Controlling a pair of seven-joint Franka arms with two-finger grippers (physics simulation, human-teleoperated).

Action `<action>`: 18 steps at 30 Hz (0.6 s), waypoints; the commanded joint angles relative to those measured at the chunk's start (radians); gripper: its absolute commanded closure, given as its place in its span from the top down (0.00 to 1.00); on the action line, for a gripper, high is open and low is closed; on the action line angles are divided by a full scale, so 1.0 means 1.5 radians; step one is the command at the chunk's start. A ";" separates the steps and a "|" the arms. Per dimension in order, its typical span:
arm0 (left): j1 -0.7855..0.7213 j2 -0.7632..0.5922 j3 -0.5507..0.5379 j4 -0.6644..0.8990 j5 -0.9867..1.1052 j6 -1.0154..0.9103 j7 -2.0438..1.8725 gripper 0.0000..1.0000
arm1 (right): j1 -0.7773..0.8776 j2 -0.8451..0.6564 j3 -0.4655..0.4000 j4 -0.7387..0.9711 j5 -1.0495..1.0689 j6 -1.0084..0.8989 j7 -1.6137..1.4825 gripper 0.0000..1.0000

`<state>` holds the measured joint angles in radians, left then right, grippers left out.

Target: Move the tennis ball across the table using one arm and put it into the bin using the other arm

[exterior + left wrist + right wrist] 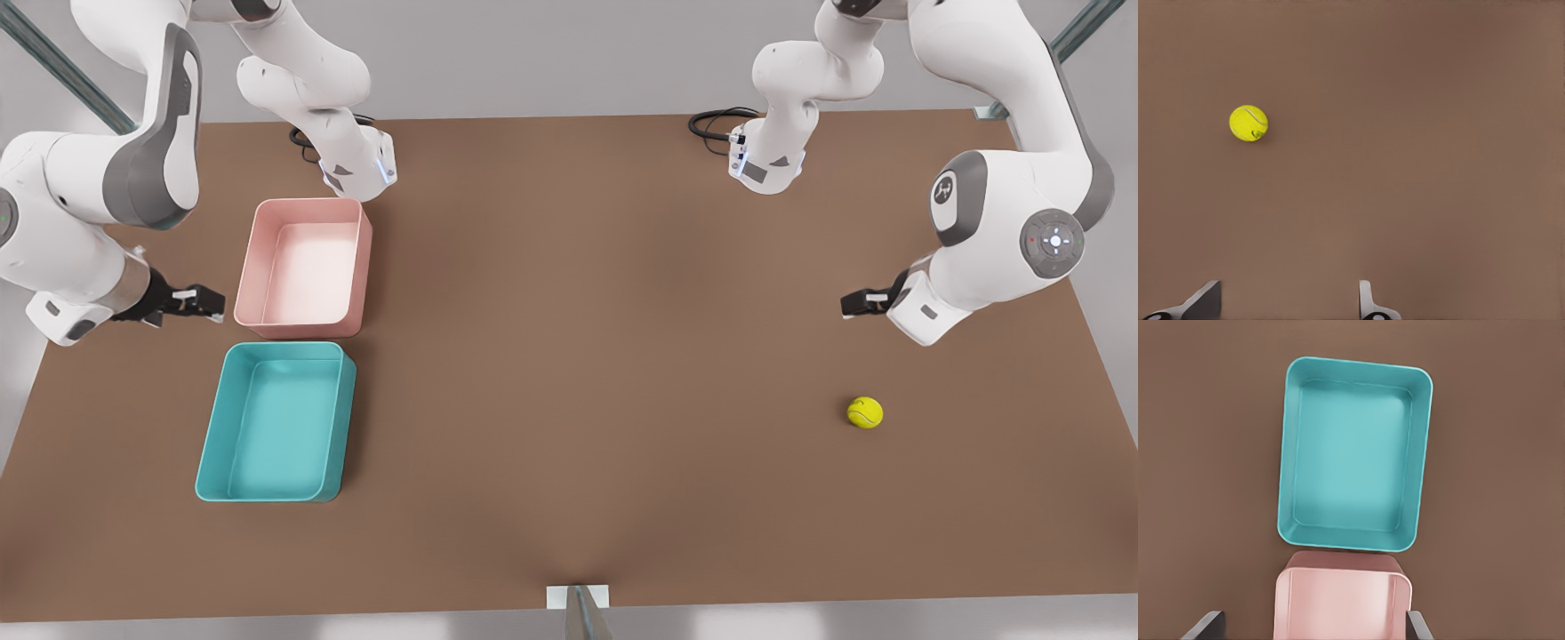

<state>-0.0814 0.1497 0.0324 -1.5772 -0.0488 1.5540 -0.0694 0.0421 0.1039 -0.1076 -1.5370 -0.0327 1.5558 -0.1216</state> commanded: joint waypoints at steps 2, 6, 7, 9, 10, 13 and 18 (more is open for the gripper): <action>0.000 -0.003 0.000 0.000 -0.001 0.022 -0.020 1.00 | -0.004 0.000 -0.001 -0.001 -0.002 0.038 0.112 1.00; 0.035 0.170 0.013 0.142 0.005 0.020 0.123 0.44 | 0.008 0.025 0.000 0.000 -0.021 0.043 0.103 1.00; 0.057 0.250 0.013 0.208 0.006 0.019 0.181 0.21 | 0.008 0.025 0.000 0.002 -0.023 0.045 0.103 1.00; 0.093 0.389 0.023 0.323 0.075 0.034 0.560 0.21 | 0.008 0.025 0.000 0.003 -0.023 0.043 0.103 1.00; 0.112 0.410 0.035 0.323 0.059 0.078 0.644 0.21 | 0.008 0.025 0.000 0.002 -0.023 0.043 0.103 1.00; 0.117 0.437 0.032 0.314 0.016 0.188 0.862 0.21 | 0.008 0.026 0.000 0.003 -0.023 0.043 0.102 1.00; 0.155 0.413 0.037 0.176 0.015 0.282 1.372 0.21 | 0.004 0.027 -0.001 0.002 -0.014 0.043 0.093 1.00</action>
<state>0.1412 0.7826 0.0866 -1.2806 -0.0156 1.8208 0.6341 0.0444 0.1451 -0.1084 -1.5349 -0.0568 1.6166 -0.0264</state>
